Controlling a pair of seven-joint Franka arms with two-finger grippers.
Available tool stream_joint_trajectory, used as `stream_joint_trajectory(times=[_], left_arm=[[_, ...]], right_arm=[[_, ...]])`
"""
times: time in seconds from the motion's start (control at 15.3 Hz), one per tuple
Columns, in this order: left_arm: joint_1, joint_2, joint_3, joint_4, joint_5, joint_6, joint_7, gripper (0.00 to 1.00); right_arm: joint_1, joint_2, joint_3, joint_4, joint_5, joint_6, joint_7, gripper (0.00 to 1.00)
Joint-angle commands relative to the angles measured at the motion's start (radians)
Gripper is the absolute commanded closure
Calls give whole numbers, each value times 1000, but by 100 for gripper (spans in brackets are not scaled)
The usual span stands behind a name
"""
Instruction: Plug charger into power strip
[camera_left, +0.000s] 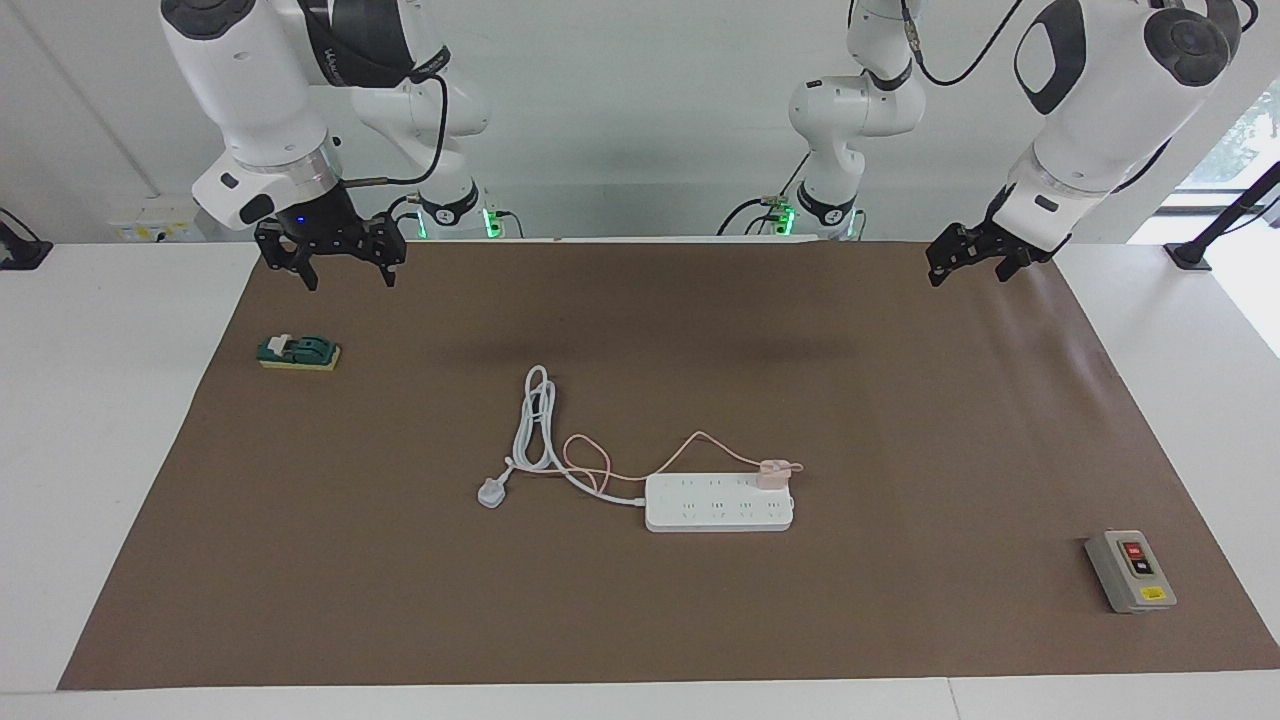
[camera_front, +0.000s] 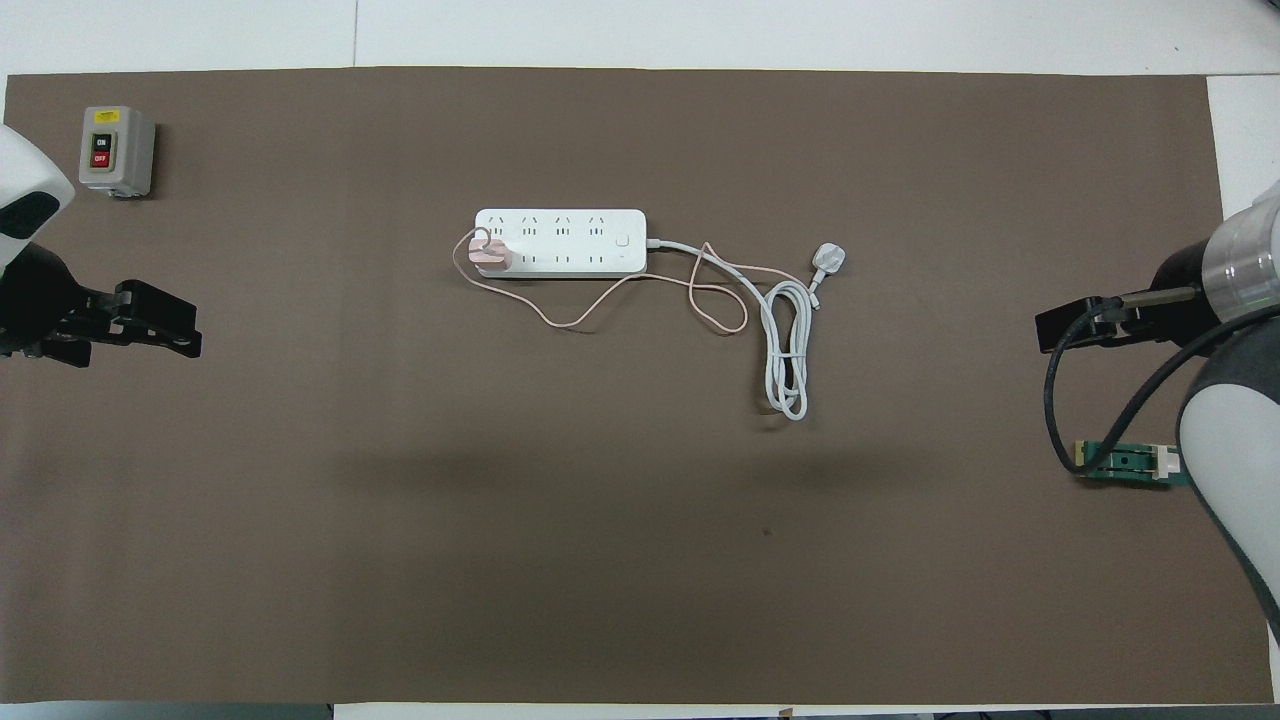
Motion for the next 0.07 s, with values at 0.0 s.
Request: stream_joint_trajectory(times=[0.0], left_arm=[[-5,-6,7,-3,-7,11,14,0]], right_arm=[[-20,-25,10,-22,-11,-7,-21,0]])
